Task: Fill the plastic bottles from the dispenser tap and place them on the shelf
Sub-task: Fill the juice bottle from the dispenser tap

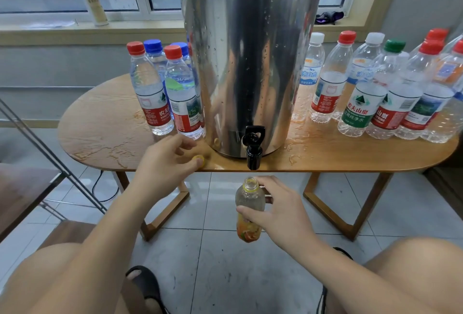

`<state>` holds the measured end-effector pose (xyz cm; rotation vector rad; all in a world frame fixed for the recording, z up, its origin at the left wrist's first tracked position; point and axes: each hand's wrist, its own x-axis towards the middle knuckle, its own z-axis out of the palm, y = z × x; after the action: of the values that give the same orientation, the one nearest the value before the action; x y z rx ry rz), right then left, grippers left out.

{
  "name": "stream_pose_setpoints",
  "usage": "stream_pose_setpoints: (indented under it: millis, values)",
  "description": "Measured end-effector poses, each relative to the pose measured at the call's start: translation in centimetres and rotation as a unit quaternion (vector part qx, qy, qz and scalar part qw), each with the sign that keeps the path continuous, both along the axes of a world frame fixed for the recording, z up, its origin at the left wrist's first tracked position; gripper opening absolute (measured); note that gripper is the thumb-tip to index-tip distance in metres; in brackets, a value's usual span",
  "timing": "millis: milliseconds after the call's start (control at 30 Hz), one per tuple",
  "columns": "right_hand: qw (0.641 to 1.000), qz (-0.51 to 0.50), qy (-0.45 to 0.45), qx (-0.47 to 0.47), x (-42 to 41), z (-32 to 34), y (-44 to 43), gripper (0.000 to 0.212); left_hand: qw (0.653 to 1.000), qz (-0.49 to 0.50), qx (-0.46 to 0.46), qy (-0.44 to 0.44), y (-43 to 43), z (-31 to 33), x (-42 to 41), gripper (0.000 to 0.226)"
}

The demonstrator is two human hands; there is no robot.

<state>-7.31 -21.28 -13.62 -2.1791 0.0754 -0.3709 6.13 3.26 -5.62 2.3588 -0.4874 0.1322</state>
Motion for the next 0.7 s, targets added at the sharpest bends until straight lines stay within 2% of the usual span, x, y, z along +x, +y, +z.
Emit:
stream_pose_setpoints:
  millis: [133, 300, 433, 600, 700]
  values:
    - [1.000, 0.006, -0.002, 0.001, -0.2, -0.1, 0.2, 0.052, 0.998, -0.036, 0.056, -0.014, 0.3, -1.4, 0.2, 0.031]
    - [1.000, 0.010, 0.005, -0.009, -0.5, 0.0, 0.3, 0.051, 0.995, -0.045, 0.080, -0.035, 0.2, -1.9, 0.6, 0.029]
    - [1.000, 0.014, 0.006, -0.015, -0.6, 0.1, 0.4, 0.052, 0.997, -0.057, 0.043, -0.031, -0.3, -1.6, -0.2, 0.023]
    - [1.000, 0.015, 0.012, -0.019, -0.7, 0.2, 0.7, 0.054, 0.990, -0.135, -0.042, 0.001, -2.2, -1.1, -3.3, 0.020]
    - [0.999, 0.024, 0.017, -0.013, -0.6, 0.1, 1.0, 0.055, 0.985, -0.167, -0.040, 0.021, -3.5, -1.4, -4.8, 0.023]
